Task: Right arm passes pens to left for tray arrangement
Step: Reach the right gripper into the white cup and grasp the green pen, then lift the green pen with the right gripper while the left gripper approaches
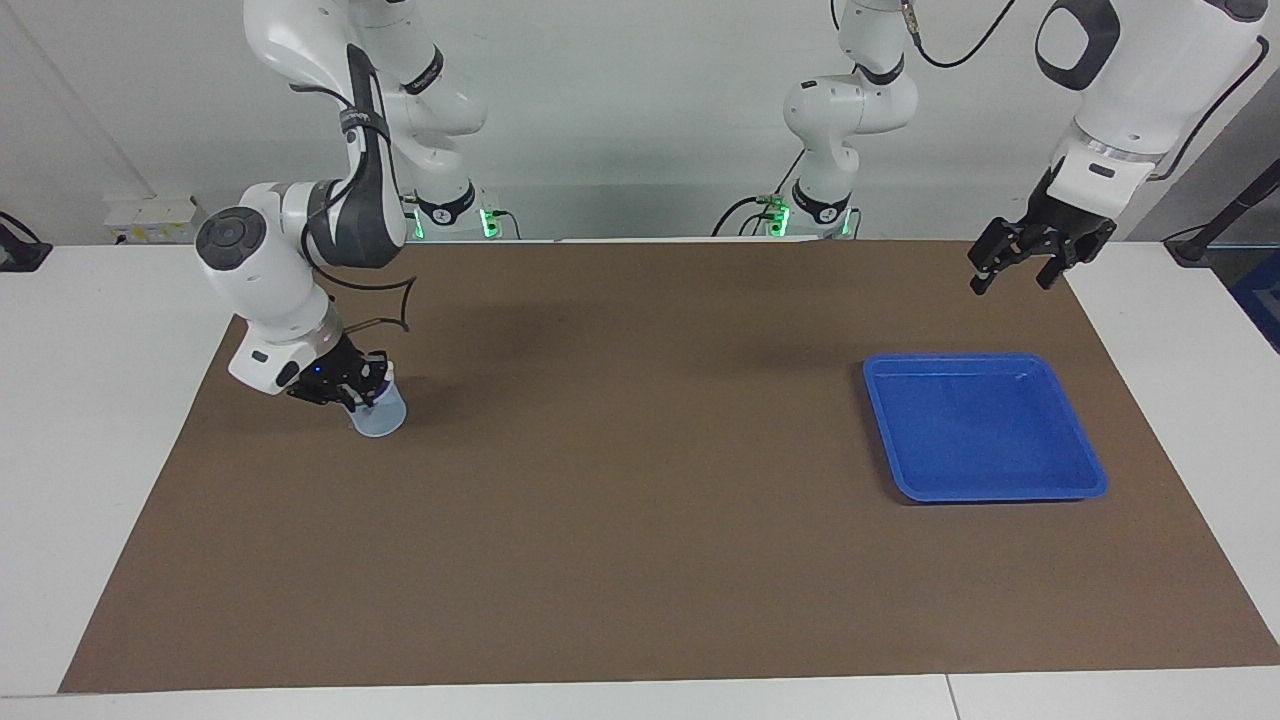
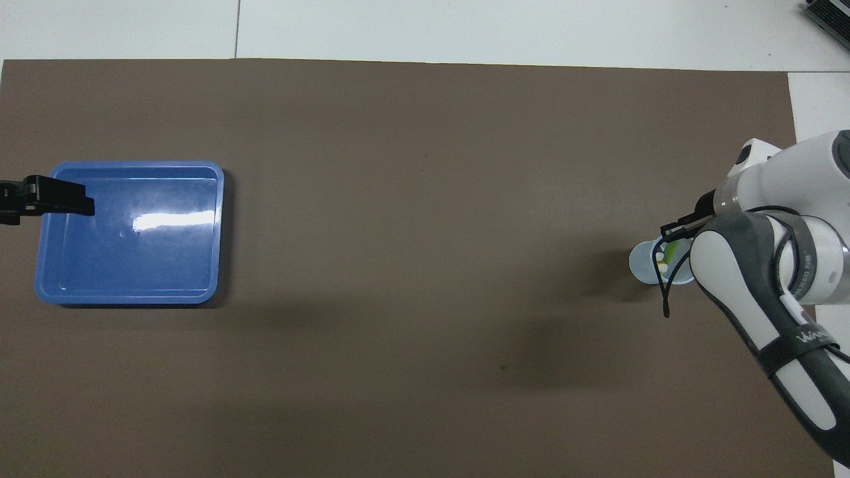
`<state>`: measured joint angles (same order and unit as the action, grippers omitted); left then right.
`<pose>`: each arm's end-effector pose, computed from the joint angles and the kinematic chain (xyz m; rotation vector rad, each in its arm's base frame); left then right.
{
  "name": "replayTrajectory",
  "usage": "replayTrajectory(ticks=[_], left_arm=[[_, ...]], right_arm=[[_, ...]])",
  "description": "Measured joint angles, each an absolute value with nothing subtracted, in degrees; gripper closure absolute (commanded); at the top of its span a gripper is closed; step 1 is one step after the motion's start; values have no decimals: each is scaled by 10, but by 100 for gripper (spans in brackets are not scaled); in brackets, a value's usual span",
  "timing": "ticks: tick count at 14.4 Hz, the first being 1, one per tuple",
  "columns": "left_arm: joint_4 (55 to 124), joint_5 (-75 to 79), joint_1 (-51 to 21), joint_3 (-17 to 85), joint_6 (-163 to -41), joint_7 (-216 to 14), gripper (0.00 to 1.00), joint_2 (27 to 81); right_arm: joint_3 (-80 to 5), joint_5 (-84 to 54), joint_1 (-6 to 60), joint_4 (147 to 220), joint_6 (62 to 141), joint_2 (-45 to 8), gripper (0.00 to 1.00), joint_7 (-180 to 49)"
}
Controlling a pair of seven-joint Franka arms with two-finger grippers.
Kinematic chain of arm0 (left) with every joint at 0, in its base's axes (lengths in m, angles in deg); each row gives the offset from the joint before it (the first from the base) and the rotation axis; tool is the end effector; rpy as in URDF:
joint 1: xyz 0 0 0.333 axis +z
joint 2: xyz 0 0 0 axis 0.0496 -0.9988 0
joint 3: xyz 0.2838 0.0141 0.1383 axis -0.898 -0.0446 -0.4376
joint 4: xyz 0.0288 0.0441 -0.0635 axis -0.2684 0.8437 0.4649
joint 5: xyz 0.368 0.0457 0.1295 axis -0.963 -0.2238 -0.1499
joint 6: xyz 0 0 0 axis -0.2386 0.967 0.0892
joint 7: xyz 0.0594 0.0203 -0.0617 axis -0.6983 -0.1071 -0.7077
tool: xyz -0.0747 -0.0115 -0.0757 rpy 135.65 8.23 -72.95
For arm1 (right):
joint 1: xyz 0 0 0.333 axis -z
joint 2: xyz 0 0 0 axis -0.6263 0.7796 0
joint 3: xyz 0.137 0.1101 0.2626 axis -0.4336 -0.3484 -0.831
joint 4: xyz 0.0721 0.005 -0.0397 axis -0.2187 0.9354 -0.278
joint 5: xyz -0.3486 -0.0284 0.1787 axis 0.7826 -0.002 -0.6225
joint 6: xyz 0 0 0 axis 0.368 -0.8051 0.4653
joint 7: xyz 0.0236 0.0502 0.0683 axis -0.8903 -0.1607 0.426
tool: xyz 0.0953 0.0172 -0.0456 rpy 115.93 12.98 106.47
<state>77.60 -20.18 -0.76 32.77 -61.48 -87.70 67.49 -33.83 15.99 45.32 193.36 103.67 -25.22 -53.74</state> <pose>0.5477 -0.0007 0.6083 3.0926 0.0775 0.1089 0.5797 -0.0286 0.3874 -3.0919 -0.4655 0.0684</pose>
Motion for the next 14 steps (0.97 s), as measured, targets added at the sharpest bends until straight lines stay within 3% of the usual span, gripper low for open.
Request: replayTrajectory(ticks=[7,14], left_arm=[[799,-174,-7,327,-615,-888,0,682],[855,-111,-16,335,-645,-974,0,707]], right_arm=[[-338,160,456,1923,1013,-253,100,-500],[-352,208,424,1814,886,-270,100,-482]])
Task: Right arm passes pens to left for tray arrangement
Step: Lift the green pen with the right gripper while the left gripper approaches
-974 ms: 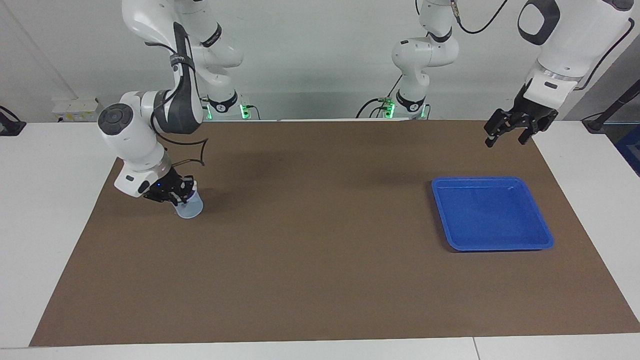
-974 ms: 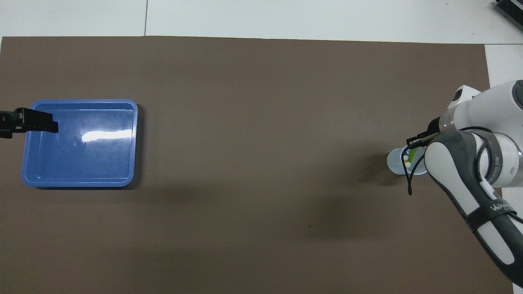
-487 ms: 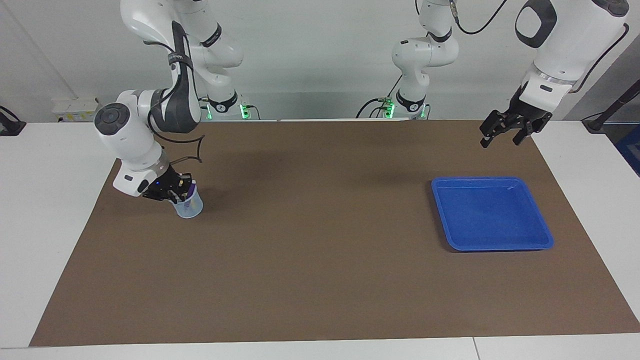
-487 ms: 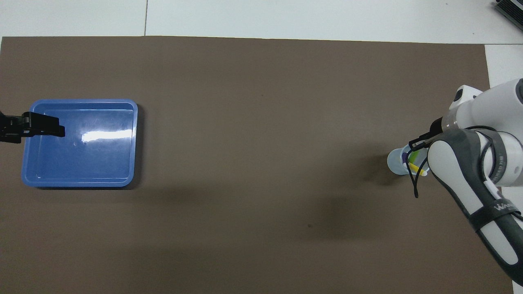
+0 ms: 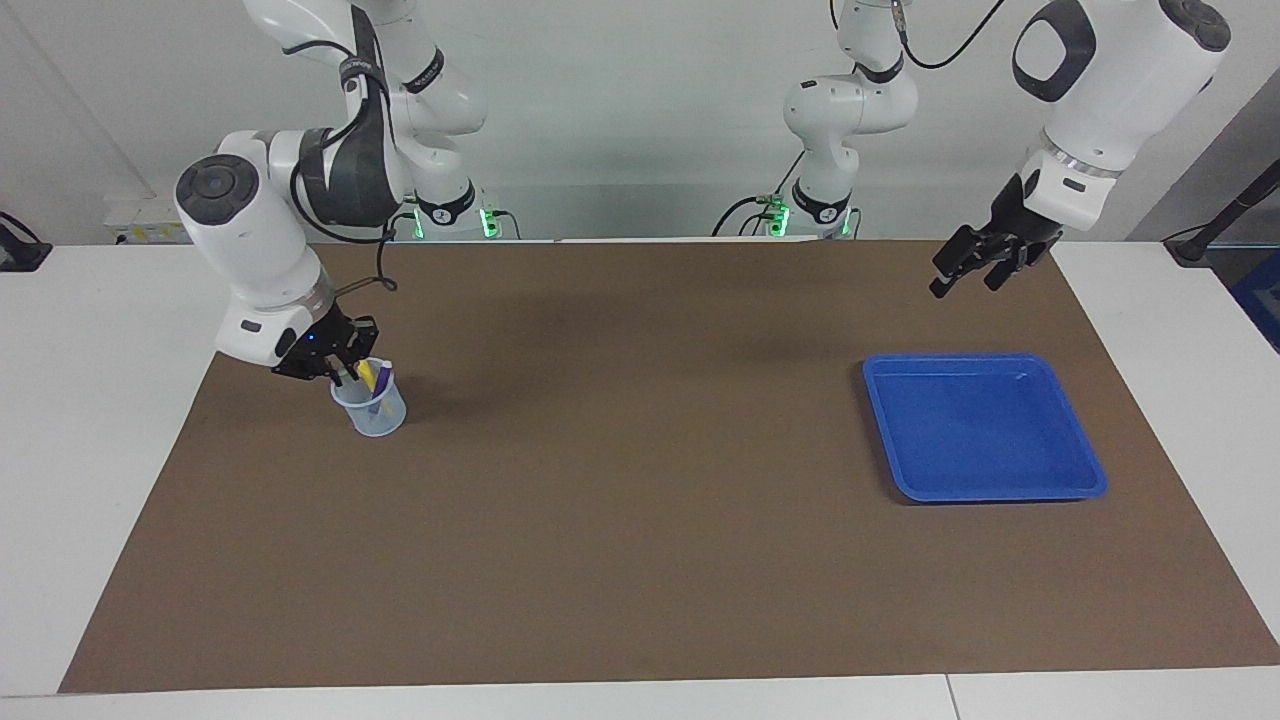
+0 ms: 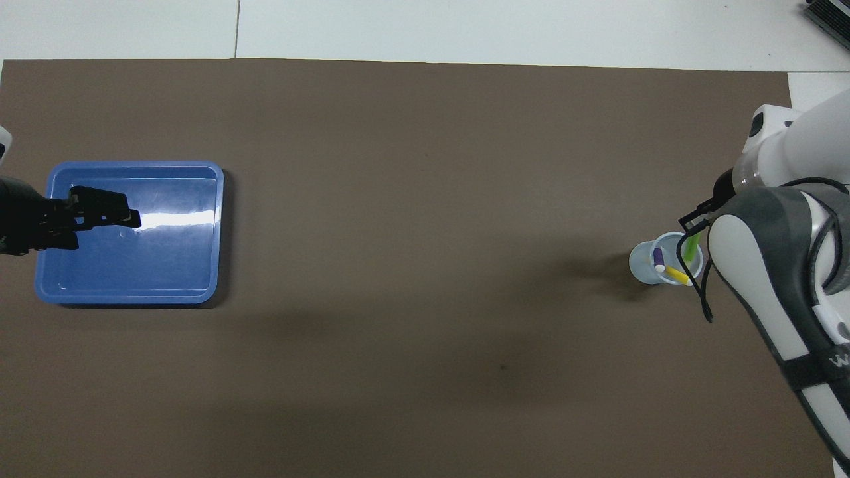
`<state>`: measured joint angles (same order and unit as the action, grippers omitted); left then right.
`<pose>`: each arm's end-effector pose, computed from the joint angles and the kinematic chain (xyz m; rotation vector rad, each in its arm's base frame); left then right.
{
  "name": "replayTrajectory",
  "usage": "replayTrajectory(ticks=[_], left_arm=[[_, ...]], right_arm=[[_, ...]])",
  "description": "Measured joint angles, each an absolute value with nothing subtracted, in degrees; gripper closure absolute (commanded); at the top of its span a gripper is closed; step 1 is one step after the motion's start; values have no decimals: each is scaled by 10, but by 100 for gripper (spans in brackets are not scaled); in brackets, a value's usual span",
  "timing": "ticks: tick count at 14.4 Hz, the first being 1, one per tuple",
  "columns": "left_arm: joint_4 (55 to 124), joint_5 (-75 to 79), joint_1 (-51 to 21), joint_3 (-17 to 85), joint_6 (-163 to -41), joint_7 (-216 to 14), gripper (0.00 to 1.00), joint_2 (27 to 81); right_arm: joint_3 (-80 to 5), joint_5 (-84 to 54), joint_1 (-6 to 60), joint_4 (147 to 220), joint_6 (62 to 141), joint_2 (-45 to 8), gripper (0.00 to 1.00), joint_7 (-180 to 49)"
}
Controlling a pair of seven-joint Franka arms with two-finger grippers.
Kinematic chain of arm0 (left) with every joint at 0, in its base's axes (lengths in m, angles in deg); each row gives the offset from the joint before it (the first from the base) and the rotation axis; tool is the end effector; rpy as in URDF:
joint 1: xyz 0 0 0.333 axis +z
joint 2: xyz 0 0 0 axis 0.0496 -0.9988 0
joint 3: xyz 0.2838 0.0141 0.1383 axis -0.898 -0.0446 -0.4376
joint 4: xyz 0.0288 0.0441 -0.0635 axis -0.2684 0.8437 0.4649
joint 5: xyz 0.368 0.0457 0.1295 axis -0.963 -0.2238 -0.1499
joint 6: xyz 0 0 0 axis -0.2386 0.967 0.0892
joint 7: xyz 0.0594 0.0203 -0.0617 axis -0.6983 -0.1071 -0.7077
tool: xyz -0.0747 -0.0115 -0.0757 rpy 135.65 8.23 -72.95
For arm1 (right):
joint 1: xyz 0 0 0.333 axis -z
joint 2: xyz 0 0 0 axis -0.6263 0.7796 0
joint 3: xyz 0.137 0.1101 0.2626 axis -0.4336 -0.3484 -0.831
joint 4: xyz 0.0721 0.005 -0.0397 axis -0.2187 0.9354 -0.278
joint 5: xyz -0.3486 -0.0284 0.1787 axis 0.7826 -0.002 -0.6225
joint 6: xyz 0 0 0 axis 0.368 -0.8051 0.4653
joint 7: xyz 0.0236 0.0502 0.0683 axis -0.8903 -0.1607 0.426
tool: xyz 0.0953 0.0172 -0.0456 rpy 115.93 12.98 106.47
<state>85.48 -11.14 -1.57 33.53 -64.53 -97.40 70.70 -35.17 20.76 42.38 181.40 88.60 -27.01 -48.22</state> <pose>0.5298 -0.0294 0.5785 2.9228 0.3268 0.0297 0.5900 0.0070 0.4812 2.9872 0.7509 -0.1267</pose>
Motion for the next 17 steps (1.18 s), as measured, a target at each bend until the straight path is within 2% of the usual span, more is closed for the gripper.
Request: replayTrajectory(ticks=[3,6,10,13,17], left_arm=[[907,-51,-25,336,-686,-1001,0,730],[949,5,-29,337,-717,-1018,0,752],[964,58,-53,338,-741,-1082,0,761],[975,104,-61,339,-767,-1128,0,761],[997,166,-72,339,-819,-1213,0,766]], right_arm=[[-354,212,391,1768,848,-286,100,-482],[-358,198,365,1747,842,-290,100,-522],[-387,99,359,1746,847,-289,100,-696],[-398,28,350,1749,886,-286,100,-828],[-401,-28,301,1766,958,-284,100,-992]])
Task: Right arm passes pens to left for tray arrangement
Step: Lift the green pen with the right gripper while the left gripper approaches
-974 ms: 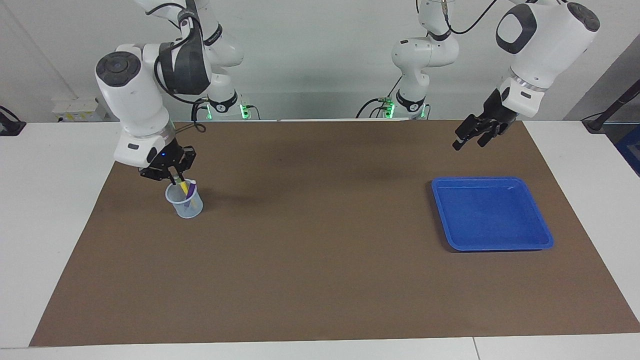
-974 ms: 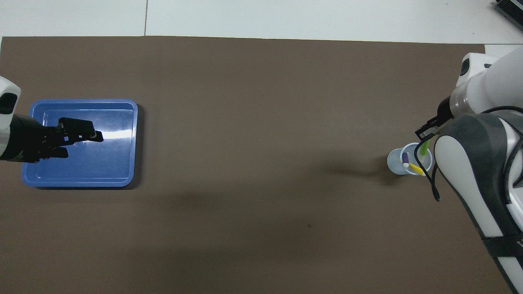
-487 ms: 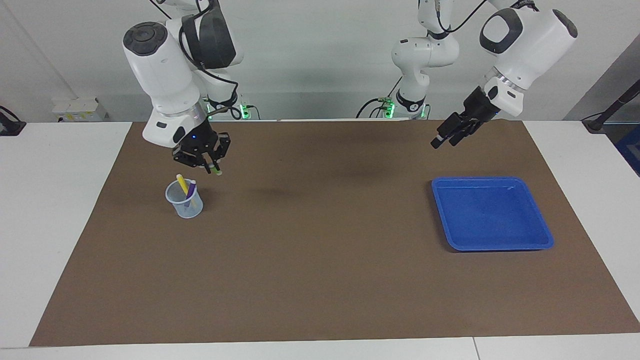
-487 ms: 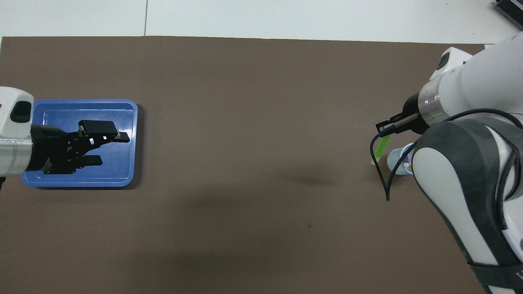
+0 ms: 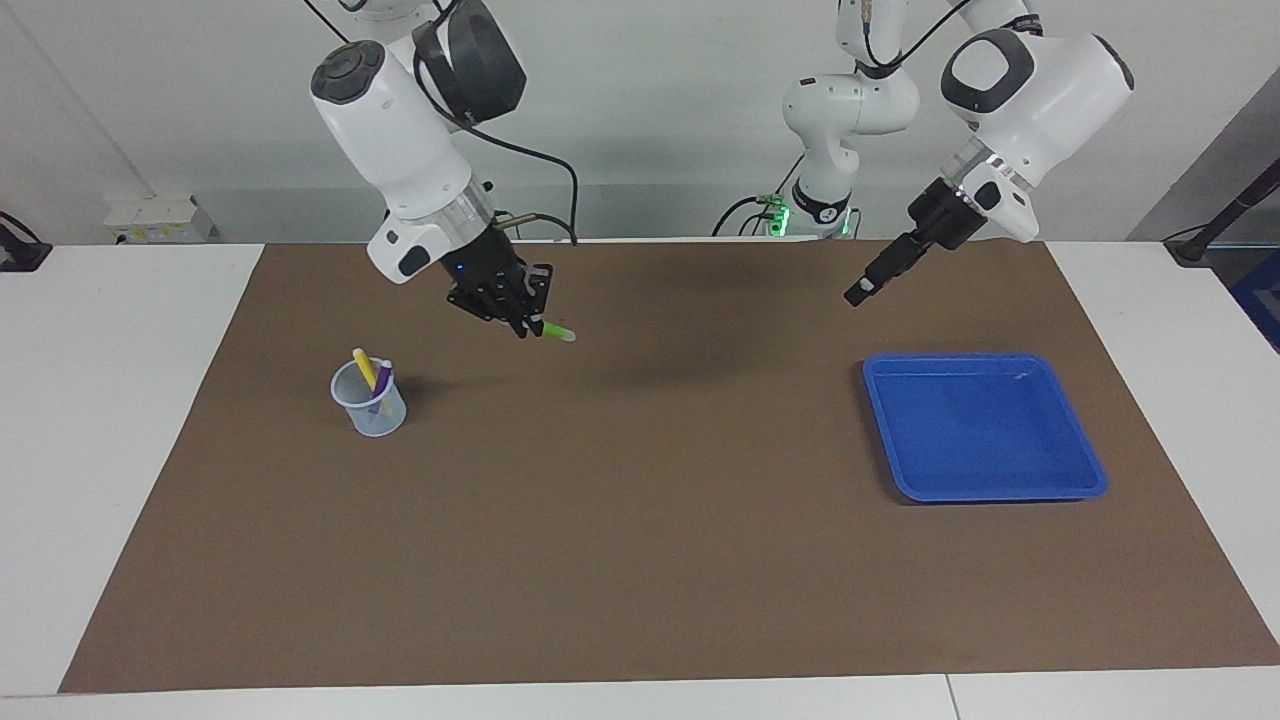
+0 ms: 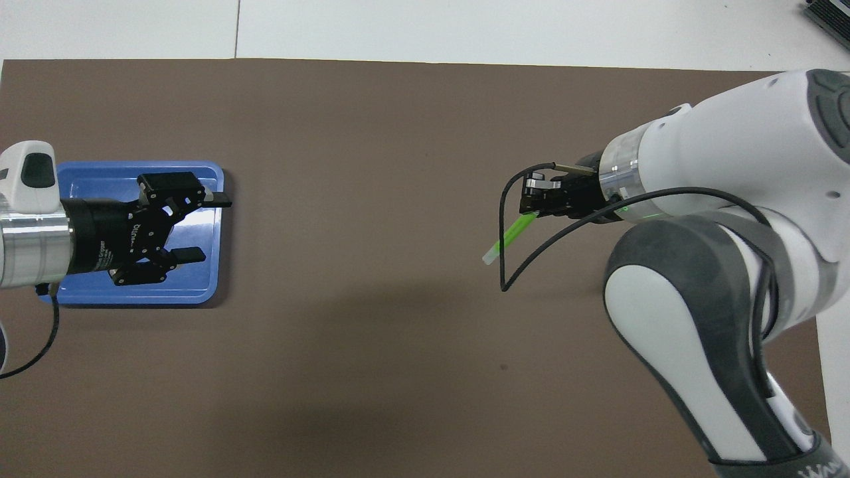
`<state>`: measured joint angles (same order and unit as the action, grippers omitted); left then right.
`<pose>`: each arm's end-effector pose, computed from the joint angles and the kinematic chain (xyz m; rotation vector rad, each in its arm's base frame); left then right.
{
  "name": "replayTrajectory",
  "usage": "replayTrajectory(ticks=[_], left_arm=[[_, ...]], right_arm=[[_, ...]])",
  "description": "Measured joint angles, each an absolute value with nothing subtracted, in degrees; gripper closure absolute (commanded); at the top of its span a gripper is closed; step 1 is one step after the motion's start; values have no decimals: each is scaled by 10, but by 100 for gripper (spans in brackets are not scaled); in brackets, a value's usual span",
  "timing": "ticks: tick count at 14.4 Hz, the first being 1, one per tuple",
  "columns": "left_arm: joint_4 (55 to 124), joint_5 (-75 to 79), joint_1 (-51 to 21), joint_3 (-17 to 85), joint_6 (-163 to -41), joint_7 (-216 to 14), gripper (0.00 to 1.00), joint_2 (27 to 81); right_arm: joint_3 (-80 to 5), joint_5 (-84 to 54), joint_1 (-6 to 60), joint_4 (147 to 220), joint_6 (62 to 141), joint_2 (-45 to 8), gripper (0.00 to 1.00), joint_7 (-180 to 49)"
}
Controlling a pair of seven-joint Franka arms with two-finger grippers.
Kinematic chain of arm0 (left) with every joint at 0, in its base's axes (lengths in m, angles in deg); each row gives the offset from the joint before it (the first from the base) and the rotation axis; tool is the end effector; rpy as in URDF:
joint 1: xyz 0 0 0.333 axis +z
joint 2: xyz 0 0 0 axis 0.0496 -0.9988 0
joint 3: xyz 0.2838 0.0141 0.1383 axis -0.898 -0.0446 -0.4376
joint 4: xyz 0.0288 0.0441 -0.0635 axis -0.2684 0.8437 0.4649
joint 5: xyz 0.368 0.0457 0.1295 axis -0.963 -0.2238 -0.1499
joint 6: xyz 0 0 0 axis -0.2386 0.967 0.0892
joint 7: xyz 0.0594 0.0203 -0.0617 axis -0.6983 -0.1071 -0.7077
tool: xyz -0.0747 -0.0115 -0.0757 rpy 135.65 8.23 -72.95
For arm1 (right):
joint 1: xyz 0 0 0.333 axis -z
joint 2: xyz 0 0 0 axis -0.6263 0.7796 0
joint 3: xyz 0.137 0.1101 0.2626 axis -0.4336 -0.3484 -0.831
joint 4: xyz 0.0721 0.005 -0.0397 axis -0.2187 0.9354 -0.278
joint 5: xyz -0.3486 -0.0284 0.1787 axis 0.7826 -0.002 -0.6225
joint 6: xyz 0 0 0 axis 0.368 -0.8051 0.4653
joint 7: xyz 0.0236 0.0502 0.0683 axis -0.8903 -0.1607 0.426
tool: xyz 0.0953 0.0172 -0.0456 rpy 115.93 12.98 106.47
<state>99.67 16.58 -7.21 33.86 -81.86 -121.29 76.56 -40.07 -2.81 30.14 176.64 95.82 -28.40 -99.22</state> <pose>0.5063 -0.0981 0.5493 2.3045 0.9426 -0.0623 0.5716 0.2117 0.5518 -2.7615 0.3064 -0.0399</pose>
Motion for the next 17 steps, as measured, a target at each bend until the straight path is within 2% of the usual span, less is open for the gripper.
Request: replayTrajectory(ticks=[7,11,17], left_arm=[[1037,252,-152,341,-971,-1373,1,772],[1059,311,-198,341,-1063,-1423,8,776],[1077,332,-289,342,-1201,-1502,8,775]], right_arm=[[-402,-132,229,1797,1134,-277,100,-1306],[-402,-154,196,1815,1250,-272,100,-1438],[-402,-155,153,1825,1333,-257,100,-1506]])
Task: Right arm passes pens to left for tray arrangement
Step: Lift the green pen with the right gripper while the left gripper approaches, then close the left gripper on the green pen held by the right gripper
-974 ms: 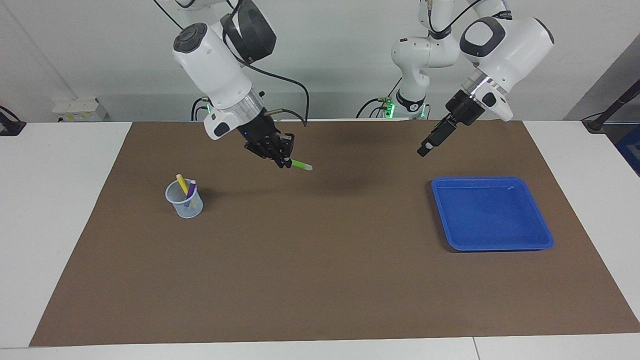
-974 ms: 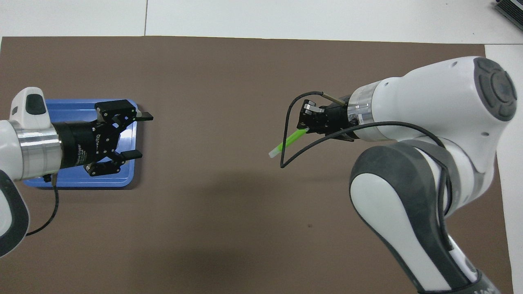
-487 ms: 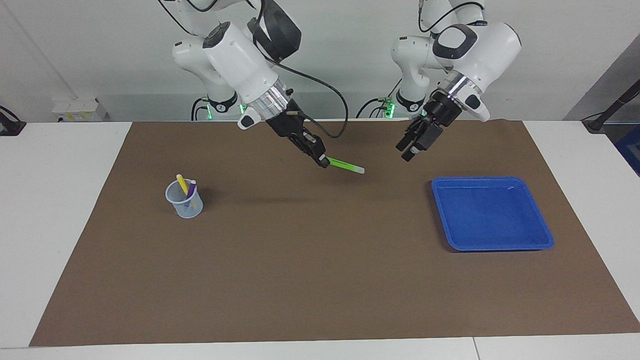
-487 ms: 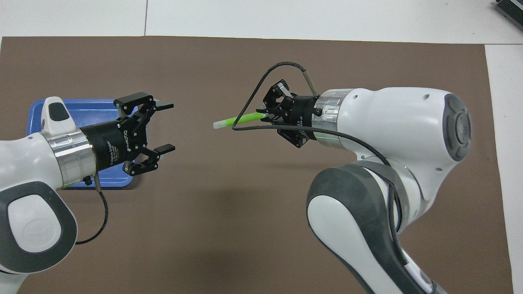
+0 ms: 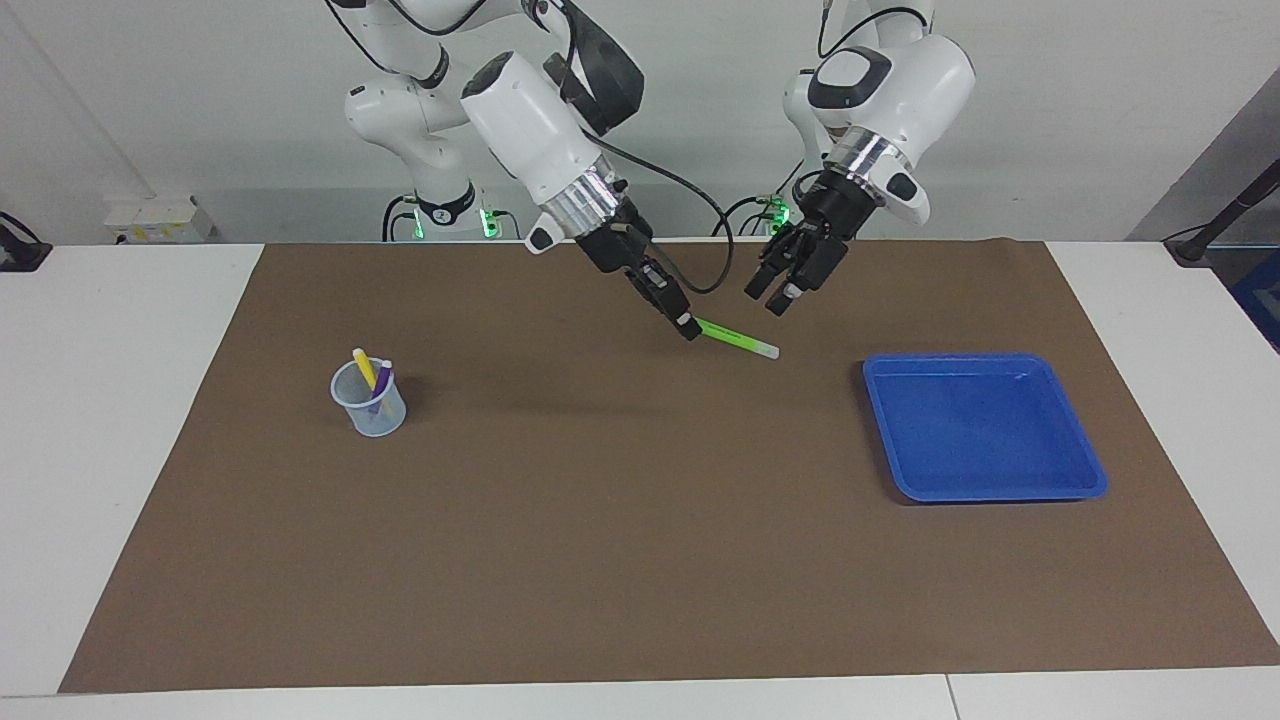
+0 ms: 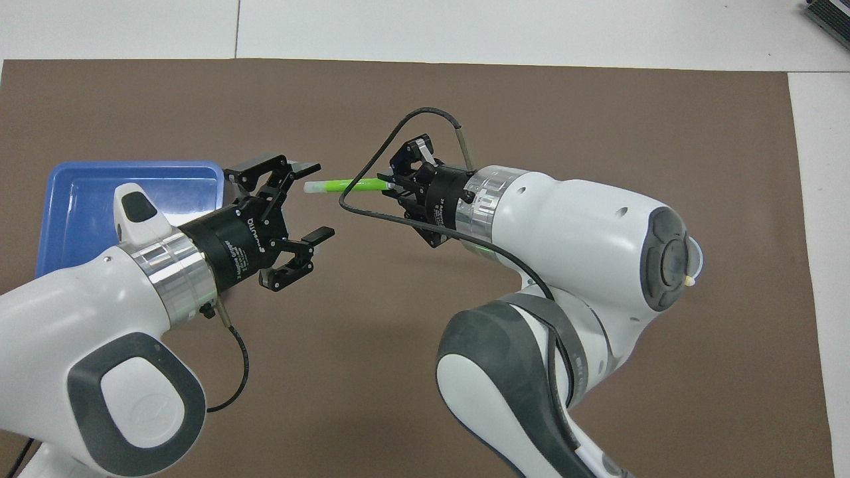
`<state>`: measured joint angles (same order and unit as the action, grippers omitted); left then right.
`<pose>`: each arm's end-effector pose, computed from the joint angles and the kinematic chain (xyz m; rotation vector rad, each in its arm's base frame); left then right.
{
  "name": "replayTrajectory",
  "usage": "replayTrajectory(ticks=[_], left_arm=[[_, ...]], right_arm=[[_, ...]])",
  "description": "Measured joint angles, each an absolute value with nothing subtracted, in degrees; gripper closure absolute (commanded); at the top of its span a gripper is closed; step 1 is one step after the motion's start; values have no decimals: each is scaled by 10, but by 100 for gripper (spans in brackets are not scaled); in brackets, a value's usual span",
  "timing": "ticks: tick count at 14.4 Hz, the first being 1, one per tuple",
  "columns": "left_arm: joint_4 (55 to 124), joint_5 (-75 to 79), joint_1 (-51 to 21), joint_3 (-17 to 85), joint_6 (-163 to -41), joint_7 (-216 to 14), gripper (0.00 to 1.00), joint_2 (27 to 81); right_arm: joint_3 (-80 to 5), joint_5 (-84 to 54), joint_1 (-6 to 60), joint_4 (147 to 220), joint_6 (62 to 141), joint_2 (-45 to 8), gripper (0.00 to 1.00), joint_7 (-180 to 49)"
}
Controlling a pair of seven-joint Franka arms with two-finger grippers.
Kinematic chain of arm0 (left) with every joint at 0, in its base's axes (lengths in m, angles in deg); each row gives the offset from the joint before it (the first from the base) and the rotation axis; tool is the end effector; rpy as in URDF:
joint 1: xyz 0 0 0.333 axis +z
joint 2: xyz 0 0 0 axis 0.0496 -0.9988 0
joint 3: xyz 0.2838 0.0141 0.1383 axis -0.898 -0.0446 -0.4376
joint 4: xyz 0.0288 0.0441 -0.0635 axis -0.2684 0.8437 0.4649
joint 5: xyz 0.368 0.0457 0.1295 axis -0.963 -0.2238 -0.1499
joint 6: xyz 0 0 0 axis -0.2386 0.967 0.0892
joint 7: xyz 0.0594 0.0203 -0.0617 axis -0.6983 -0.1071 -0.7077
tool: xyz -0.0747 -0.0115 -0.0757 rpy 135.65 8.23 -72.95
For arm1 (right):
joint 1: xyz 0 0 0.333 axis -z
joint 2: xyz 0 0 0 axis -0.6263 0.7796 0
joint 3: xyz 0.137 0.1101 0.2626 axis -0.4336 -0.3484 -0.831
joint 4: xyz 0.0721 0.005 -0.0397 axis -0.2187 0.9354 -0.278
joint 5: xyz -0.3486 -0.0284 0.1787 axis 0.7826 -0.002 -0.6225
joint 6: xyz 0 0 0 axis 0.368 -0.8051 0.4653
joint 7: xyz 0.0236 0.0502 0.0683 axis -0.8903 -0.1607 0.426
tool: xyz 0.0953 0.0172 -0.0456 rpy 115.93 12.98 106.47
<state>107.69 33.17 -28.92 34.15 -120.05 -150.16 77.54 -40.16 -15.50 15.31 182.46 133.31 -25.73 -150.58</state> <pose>0.4699 -0.2271 0.5438 1.6842 1.4008 -0.0395 0.5491 0.3447 0.5440 -1.9792 1.2765 -0.0023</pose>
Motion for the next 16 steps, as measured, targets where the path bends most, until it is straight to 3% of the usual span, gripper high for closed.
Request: replayTrajectory(ticks=[3,12,16], left_arm=[[1095,352,-319,341,-1246,-1505,8,768],[1094,361,-329,336,-1283,-1506,11,748],[1076,364,-329,337,-1301,-1506,20,716]], right_arm=[[-402,-155,138,1826,1370,-255,100,-1538],[-400,-155,137,1826,1373,-250,100,-1540],[-400,-155,137,1826,1373,-250,100,-1540]])
